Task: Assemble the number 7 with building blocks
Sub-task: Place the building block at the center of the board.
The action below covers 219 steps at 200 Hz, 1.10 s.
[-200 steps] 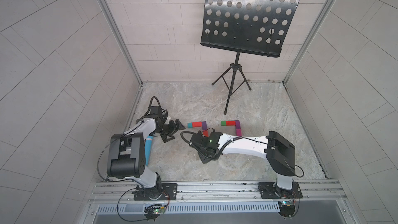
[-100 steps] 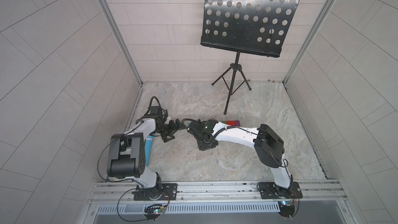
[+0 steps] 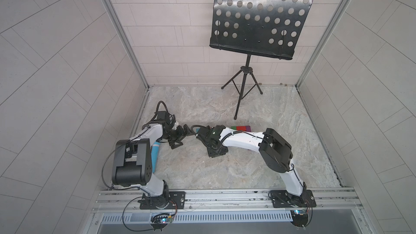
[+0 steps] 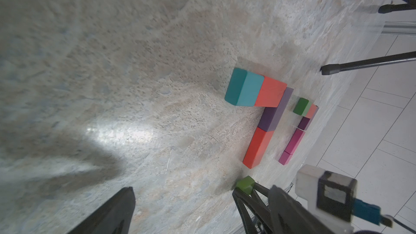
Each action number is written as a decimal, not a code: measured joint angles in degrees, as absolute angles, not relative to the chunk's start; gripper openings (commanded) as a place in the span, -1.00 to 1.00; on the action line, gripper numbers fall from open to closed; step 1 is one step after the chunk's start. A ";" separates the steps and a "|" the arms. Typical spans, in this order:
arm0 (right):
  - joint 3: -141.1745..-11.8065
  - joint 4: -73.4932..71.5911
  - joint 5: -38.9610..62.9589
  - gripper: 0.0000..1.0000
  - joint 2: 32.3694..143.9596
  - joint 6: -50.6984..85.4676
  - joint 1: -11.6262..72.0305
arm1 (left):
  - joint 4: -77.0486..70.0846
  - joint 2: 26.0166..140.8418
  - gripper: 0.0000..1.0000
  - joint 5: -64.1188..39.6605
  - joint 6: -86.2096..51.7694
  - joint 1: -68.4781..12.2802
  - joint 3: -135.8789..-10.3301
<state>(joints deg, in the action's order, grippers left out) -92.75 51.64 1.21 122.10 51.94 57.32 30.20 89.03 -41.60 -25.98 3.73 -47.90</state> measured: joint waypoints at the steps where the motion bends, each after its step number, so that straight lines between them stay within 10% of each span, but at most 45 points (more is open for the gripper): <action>1: -92.82 51.62 1.21 -0.39 122.21 51.94 57.30 | 30.20 89.03 1.00 -41.60 -25.98 3.73 -47.90; 219: -95.13 50.76 0.32 -0.08 123.83 55.79 56.93 | 29.78 89.03 1.00 -42.28 -26.11 3.73 -47.66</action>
